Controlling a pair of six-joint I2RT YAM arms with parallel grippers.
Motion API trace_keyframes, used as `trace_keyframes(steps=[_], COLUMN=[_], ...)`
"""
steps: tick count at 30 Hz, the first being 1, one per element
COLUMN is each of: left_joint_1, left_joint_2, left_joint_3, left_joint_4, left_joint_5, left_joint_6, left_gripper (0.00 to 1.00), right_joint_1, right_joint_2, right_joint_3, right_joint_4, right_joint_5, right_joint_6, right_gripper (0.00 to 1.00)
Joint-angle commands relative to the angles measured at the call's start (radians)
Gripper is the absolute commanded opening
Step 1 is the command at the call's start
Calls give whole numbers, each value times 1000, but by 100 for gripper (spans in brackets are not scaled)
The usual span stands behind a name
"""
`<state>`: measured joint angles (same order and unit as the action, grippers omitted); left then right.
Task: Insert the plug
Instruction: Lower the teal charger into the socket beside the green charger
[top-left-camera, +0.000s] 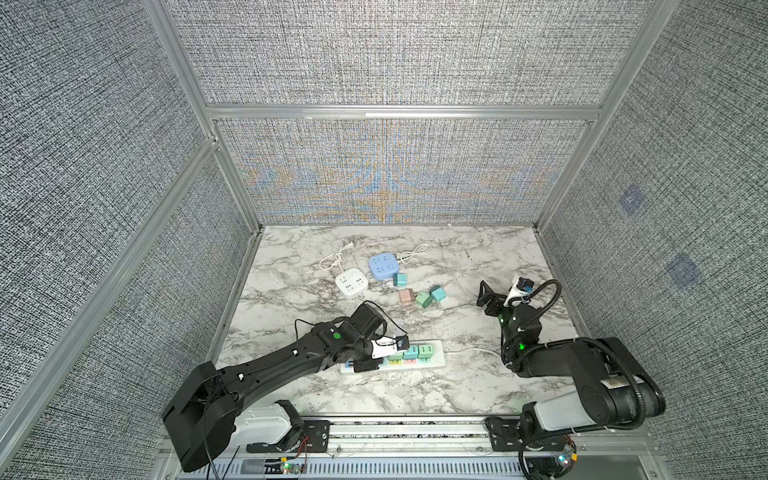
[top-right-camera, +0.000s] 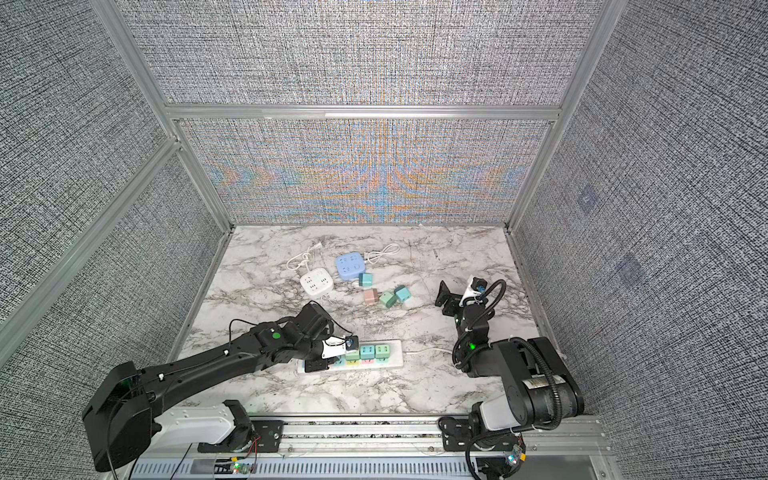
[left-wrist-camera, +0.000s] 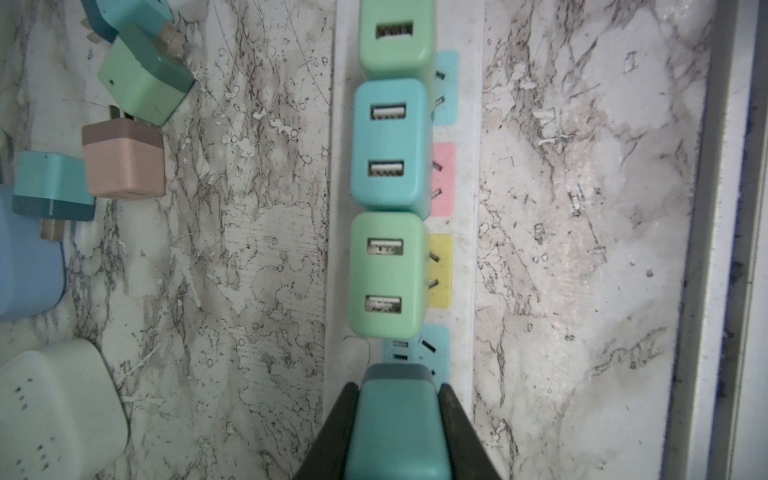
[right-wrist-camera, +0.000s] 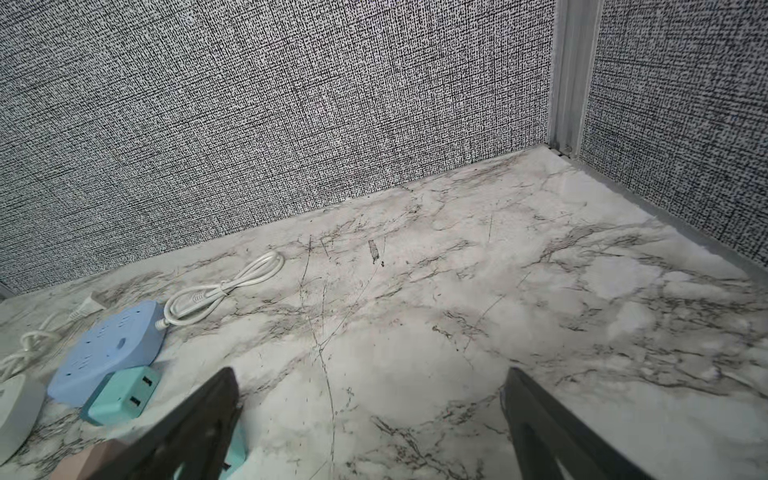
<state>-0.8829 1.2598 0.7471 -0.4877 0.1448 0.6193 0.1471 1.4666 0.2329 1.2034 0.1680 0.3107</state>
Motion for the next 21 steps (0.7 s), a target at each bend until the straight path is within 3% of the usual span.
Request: trace_keyframes(steps=[1, 21], left_joint_1=[-1, -2], left_joint_2=[12, 82], left_joint_3=[3, 48], left_joint_4=[12, -22], left_joint_5=[40, 24], left_joint_6=[1, 11], left_gripper=[0, 0], right_joint_1=[0, 0], right_joint_2=[1, 3], right_joint_3=[6, 17], right_joint_4=[24, 2], right_joint_5=[-5, -7], right_joint_6=[13, 13], right_gripper=[100, 99])
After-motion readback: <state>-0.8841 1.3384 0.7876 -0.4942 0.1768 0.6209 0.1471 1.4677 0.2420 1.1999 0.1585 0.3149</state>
